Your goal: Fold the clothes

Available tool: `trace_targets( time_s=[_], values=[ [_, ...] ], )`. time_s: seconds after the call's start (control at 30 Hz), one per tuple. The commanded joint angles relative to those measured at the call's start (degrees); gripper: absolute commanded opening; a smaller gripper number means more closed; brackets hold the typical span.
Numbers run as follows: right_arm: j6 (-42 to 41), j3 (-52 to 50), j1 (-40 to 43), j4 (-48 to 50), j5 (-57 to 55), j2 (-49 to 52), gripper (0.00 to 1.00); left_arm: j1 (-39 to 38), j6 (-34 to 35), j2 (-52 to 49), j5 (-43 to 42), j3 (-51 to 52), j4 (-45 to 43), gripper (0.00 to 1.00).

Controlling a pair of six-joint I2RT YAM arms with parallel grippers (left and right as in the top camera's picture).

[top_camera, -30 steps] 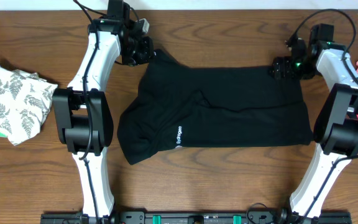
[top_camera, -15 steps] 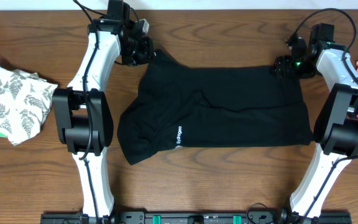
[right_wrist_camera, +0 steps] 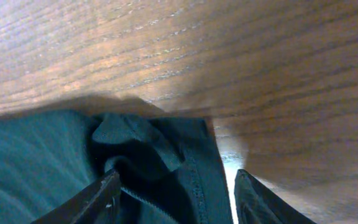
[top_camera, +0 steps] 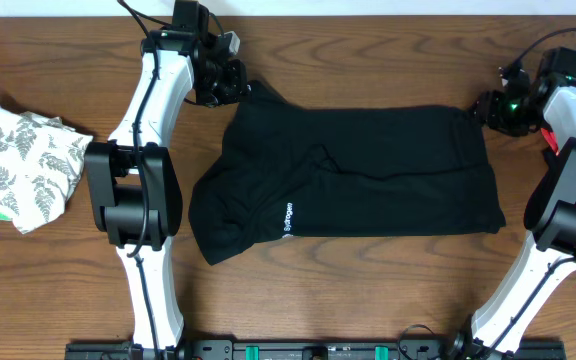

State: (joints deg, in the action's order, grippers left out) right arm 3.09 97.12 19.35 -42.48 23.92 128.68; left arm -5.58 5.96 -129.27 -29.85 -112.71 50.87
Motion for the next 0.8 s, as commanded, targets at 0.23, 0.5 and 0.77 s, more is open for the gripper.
trace_targets(
  time_s=[0.23, 0.5, 0.77],
  values=[
    [-0.70, 0.70, -1.81, -0.59, 5.05, 0.02, 0.58, -0.02, -0.37, 0.46, 1.18, -0.76, 1.20, 0.06],
    [-0.74, 0.63, -3.06, -0.26, 4.98, 1.05, 0.53, -0.02, -0.37, 0.46, 1.18, -0.76, 1.18, 0.06],
    [-0.94, 0.63, -2.91, 0.15, 3.58, 1.84, 0.45, -0.02, -0.37, 0.46, 2.23, -0.76, 1.38, 0.06]
  ],
)
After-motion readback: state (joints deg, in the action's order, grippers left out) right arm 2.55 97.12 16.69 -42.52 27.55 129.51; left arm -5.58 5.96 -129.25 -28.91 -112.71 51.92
